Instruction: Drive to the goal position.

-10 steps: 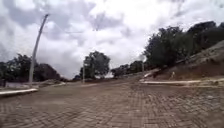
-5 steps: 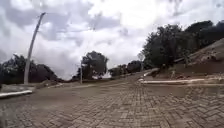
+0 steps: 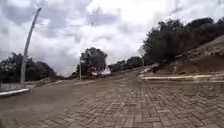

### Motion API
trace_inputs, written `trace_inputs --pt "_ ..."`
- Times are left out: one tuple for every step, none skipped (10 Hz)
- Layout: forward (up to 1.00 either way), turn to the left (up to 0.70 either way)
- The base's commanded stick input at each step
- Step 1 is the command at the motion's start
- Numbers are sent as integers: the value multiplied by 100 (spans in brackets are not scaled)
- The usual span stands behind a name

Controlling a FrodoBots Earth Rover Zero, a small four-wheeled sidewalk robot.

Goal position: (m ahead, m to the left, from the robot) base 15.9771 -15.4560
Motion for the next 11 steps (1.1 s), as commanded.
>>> trace_inputs --pt "70 0" --pt "70 0" --pt "70 0" --pt "70 0" --pt "70 0" --pt "70 0" --pt "70 0" --pt "70 0" --pt "70 0" --pt "70 0" --pt "70 0"
